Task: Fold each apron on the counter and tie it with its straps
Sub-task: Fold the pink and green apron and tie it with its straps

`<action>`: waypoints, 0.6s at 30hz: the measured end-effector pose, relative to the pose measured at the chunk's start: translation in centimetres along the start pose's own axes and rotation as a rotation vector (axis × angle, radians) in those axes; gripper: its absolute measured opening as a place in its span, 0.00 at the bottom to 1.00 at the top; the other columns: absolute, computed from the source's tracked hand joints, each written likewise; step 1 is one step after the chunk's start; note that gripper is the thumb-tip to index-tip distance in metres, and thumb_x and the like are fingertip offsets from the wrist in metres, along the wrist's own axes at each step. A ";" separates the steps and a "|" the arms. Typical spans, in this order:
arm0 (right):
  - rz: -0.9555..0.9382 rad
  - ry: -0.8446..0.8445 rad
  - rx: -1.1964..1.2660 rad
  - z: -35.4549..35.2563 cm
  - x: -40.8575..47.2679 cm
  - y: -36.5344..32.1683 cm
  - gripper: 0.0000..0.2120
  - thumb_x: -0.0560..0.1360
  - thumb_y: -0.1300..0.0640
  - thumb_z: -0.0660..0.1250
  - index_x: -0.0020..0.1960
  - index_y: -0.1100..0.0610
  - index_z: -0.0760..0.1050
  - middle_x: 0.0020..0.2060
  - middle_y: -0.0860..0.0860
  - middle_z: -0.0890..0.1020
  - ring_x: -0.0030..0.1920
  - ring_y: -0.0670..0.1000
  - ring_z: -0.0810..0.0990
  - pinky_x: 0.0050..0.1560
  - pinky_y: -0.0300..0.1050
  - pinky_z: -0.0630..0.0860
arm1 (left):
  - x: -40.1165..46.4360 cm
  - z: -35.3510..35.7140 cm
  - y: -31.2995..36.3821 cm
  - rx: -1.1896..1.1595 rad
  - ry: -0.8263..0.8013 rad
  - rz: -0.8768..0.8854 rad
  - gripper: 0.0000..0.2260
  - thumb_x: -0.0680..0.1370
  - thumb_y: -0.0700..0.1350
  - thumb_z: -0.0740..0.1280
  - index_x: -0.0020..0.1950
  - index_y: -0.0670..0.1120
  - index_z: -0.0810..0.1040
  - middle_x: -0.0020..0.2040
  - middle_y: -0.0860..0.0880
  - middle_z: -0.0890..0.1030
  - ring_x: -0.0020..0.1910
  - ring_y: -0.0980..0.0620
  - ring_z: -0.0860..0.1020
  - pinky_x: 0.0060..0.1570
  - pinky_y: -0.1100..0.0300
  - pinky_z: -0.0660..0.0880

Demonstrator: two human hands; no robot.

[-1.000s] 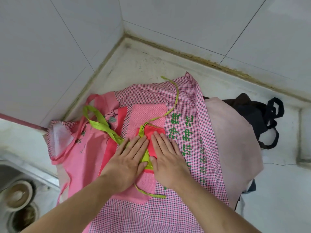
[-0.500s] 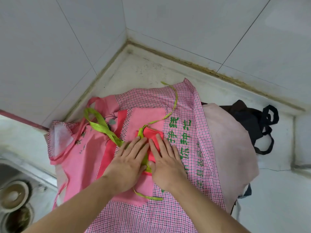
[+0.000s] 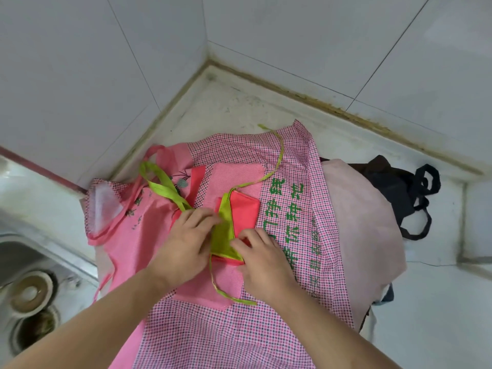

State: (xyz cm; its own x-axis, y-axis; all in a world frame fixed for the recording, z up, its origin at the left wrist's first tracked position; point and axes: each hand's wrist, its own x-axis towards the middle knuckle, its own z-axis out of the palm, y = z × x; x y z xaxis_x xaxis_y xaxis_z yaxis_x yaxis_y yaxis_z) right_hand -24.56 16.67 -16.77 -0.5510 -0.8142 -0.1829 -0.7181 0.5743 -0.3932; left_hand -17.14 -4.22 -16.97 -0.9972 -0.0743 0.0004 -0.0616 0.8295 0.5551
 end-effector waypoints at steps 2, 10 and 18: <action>-0.006 0.029 -0.008 0.2 0.3 0.0 0.21 0.74 0.57 0.73 0.65 0.49 0.75 0.61 0.47 0.74 0.65 0.54 0.71 0.61 0.53 0.79 | -0.6 -0.6 -0.5 0.047 -0.021 0.040 0.24 0.73 0.31 0.69 0.67 0.49 0.80 0.65 0.52 0.76 0.62 0.47 0.76 0.65 0.49 0.75; 0.006 0.188 0.240 -0.7 0.1 0.5 0.11 0.83 0.55 0.65 0.61 0.54 0.82 0.53 0.46 0.81 0.56 0.48 0.78 0.61 0.47 0.77 | -1.9 -0.5 -0.9 0.019 -0.178 0.061 0.32 0.73 0.43 0.74 0.77 0.54 0.71 0.70 0.54 0.68 0.68 0.53 0.73 0.68 0.58 0.74; 0.023 0.005 0.363 -1.1 -0.6 0.5 0.21 0.80 0.55 0.71 0.72 0.51 0.74 0.64 0.40 0.71 0.68 0.41 0.69 0.73 0.42 0.69 | -1.4 0.7 -0.7 0.069 -0.064 0.035 0.25 0.74 0.36 0.75 0.69 0.51 0.78 0.62 0.54 0.77 0.58 0.49 0.80 0.58 0.52 0.81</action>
State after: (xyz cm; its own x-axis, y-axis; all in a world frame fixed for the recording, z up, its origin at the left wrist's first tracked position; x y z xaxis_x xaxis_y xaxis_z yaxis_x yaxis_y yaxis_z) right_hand -25.03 17.50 -15.90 -0.5679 -0.8005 -0.1915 -0.5082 0.5239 -0.6835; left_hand -15.71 -4.37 -17.93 -0.9993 -0.0113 -0.0356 -0.0275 0.8673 0.4971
